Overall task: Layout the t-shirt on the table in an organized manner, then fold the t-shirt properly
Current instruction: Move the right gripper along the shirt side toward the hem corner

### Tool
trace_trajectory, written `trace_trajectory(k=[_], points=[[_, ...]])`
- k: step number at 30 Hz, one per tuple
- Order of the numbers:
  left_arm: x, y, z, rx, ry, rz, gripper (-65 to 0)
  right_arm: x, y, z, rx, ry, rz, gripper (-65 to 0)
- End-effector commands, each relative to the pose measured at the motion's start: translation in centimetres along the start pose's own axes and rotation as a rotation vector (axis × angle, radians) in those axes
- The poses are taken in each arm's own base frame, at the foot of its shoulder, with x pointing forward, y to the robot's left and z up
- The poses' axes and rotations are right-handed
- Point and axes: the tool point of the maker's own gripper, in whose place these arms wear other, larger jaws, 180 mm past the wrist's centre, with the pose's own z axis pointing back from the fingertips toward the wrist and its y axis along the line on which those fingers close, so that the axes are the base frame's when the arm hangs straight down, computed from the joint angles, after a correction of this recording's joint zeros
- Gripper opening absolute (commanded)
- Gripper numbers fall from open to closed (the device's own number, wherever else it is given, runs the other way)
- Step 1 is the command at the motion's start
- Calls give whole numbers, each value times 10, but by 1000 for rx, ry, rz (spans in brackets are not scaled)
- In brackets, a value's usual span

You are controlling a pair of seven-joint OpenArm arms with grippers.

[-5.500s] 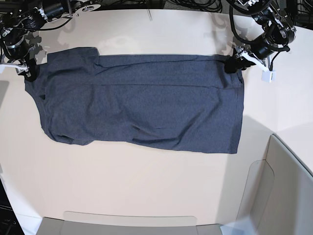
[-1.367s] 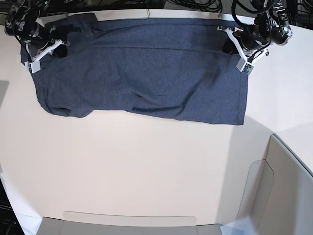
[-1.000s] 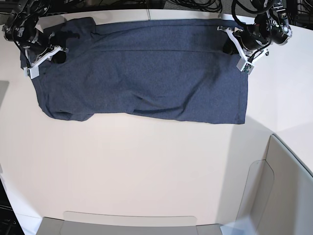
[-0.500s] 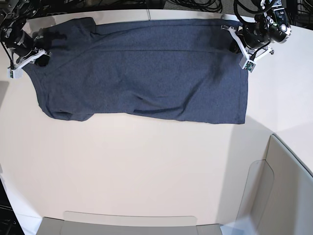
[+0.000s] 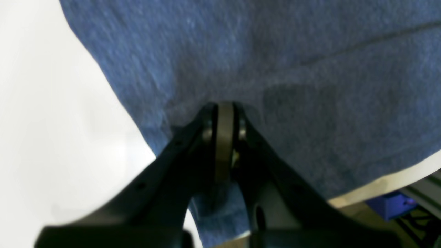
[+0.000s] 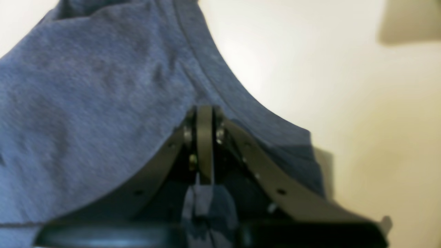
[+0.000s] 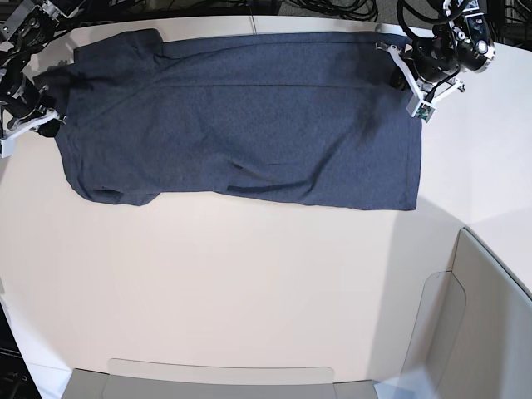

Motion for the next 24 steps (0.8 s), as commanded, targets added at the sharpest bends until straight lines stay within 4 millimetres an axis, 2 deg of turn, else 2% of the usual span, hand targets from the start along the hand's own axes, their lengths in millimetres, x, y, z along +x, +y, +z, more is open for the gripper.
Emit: trace_trajectory(k=[1,5,10,15,17,18,20,24], points=[[11,1,8,14,-38,-26,-650,18,6,4,22,-55,12,-650],[28,-2,19,35,-85,-67,-650,33,19,2,64,-101,6,-650],[35,2,23,50,-108,-71,-650,58,29,2,97,-164,5,-650],[62,10,24,73,-165,-84,-639,87,37,1,102,-224,7,-650],[71,10,24,71,-184,-92,-611,101,49,-6,94,-220,43,-650],[73,9,23,70,-188,-93,-596,108,54,-9,81,-216,55,-640],[73,9,23,69,-187,-91,-571,120,64,-14,67,-216,78,-574],[72,4,20,59,-194,-65,-550,135,88,-44,129,-157,89,-477]])
